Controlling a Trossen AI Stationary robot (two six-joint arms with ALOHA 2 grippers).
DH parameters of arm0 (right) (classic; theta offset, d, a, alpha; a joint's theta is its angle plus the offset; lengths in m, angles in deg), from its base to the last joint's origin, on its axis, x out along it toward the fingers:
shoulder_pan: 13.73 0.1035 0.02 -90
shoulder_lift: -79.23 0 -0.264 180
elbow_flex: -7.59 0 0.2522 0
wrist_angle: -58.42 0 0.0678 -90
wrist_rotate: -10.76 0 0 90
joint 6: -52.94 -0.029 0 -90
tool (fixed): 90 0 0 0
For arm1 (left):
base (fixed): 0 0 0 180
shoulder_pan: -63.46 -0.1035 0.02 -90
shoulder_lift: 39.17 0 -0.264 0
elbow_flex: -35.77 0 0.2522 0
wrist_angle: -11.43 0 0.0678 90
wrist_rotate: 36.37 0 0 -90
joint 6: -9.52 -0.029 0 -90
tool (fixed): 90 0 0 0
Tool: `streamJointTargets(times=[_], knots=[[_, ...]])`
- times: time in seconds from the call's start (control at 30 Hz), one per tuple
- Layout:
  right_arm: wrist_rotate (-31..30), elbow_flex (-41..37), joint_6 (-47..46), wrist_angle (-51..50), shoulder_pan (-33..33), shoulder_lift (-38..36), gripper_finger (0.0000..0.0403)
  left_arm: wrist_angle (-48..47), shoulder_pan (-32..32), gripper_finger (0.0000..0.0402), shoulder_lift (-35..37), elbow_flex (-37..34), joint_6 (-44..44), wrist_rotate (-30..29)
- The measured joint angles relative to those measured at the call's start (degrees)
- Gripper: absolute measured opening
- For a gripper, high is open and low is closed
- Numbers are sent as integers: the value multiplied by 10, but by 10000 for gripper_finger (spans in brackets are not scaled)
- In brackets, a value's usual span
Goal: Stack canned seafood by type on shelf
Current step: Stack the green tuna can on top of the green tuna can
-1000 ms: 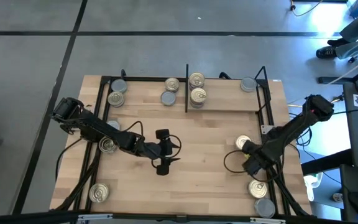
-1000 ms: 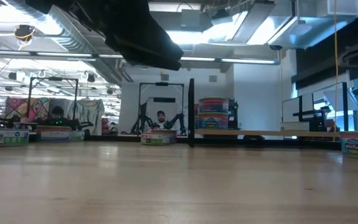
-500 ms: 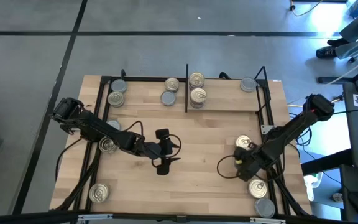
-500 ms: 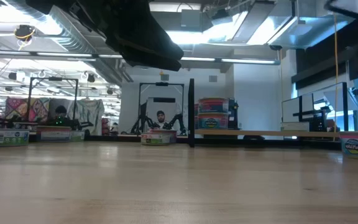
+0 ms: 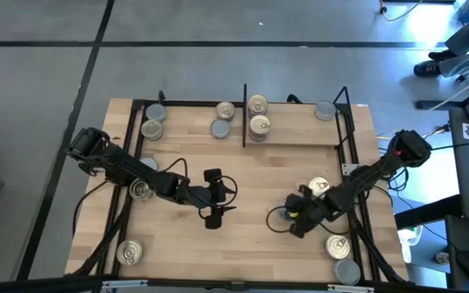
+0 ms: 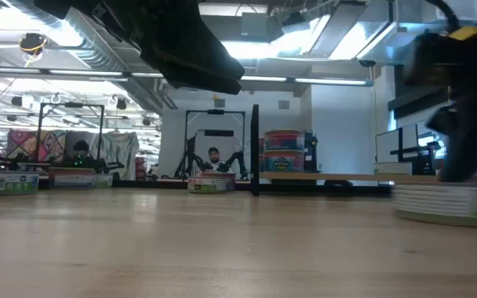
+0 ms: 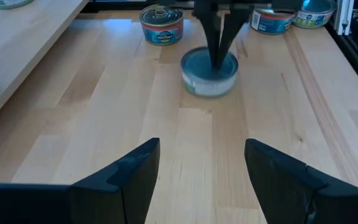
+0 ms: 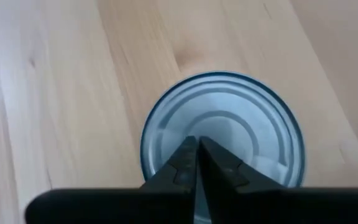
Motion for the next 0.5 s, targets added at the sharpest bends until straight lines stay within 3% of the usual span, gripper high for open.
streamJointTargets(times=[0.33, 0.5], knots=[[15, -1, 125, 167, -60, 59, 24, 3, -8, 233, -4, 0, 40, 0], [10, -2, 164, 217, -79, 61, 24, 53, -13, 233, -31, 0, 41, 0]])
